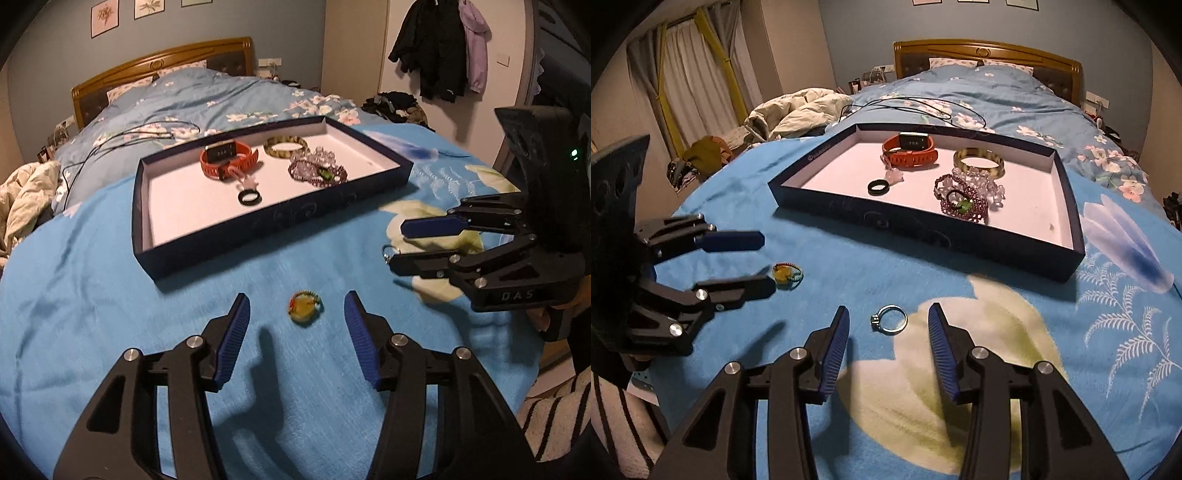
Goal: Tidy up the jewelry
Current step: 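Grasp the silver ring with the right tool while the left tool grasps the multicolor ring, then carry the silver ring and multicolor ring to the box with both tools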
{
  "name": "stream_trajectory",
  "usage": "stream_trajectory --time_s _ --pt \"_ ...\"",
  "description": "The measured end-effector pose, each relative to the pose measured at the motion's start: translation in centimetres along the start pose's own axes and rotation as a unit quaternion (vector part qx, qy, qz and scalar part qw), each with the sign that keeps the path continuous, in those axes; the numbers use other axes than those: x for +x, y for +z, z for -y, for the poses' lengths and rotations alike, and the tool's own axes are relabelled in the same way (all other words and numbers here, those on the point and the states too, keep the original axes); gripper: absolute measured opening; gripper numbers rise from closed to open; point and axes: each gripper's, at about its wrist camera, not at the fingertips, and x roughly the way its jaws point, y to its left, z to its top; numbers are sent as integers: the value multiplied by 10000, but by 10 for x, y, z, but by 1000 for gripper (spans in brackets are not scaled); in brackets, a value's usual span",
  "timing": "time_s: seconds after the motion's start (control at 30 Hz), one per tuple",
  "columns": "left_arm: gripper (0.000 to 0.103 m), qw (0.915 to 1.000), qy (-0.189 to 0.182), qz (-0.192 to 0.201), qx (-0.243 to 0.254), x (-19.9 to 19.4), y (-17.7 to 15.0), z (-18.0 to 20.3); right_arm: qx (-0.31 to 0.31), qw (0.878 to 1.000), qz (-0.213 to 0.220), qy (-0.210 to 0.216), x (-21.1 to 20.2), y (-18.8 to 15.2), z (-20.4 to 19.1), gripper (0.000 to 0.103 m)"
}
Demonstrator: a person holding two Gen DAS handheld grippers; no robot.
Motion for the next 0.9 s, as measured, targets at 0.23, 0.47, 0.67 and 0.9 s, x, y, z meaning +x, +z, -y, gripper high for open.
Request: stream_trajectory --time_s 0.23,0.47,0.67,0.9 --pt "46 9998 -26 -176 -96 11 3 -2 33 9999 -143 -30 6 0 0 42" --pt "35 9991 -64 -351 -211 23 8 -2 7 9998 -169 -144 9 1 -5 40" --pt "25 9988 -128 -342 -333 24 8 -6 6 9995 -167 -281 10 1 -4 21" --pt "18 9989 -88 -318 -347 23 8 -6 -45 9993 -162 -338 8 0 -4 20"
